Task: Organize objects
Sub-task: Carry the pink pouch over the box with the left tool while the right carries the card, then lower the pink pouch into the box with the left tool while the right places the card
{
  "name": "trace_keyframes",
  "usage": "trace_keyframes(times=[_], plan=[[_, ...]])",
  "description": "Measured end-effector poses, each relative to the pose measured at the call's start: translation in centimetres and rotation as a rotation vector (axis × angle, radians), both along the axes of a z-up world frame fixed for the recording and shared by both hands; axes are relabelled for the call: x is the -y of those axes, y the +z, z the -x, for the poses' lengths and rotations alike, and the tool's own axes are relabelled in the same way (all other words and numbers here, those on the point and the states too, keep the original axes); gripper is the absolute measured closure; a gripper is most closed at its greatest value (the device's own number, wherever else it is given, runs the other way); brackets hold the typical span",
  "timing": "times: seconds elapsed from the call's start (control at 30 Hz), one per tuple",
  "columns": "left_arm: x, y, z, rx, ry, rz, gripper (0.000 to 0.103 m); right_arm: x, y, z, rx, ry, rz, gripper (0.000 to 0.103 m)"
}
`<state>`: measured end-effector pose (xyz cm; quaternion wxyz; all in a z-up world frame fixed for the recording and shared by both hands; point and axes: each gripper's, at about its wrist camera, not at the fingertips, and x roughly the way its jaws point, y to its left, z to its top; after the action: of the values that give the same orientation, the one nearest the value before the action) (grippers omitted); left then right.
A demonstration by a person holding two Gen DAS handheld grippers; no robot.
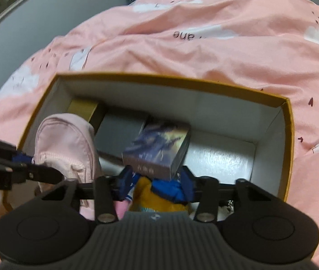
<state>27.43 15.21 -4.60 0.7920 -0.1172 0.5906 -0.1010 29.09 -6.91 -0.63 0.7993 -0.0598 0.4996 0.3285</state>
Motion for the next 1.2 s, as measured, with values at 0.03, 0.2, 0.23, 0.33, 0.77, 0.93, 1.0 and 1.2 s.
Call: trace_keyframes(times=[0.03,0.2,0.23,0.33,0.77,0.93,1.0,1.2], plan=[[0.3,0.0,-0.1,-0.008,-0.015,-0.01,0.081,0.0,-0.2,0.0,0.007,0.003,0.006,0.067],[1.5,-0.8,-0.3,-0.04,-0.048,-0.039,0.08,0.2,-1.4,-1.1,-0.043,-0.034,-0.035,0.071],[1.6,-1.0,-0.4,-0.047,-0.048,-0.032,0.08,0.2,-1.6,-1.1,-0.051,-0.041,-0.038,0.071],[1.6,-1.3,-0.5,-0.067,-0.037,-0.013,0.08,0.1,-2.0,-1.2,-0.087,-0.066,-0.02,0.072],[2.5,-3.2,-2.2,-0.199,-0.061,-0.049,0.068,0.0,-2.8,-0.8,-0.093,-0.077,0.049,0.079],[3.5,-3.5,-1.9,-0.192,-0.141,-0.119,0.06,0.7,-1.7,-0.3,-0.051,-0.074,0.027,0.077],[4.2,-3.7,-1.7,-0.192,-0.185,-0.161,0.056,1.0,-1.2,-0.1,-0.041,-0.074,0.017,0.077],[5.0,-3.5,-1.3,-0.128,-0.204,-0.239,0.045,1.5,0.5,1.2,0.006,-0.074,0.008,0.076]])
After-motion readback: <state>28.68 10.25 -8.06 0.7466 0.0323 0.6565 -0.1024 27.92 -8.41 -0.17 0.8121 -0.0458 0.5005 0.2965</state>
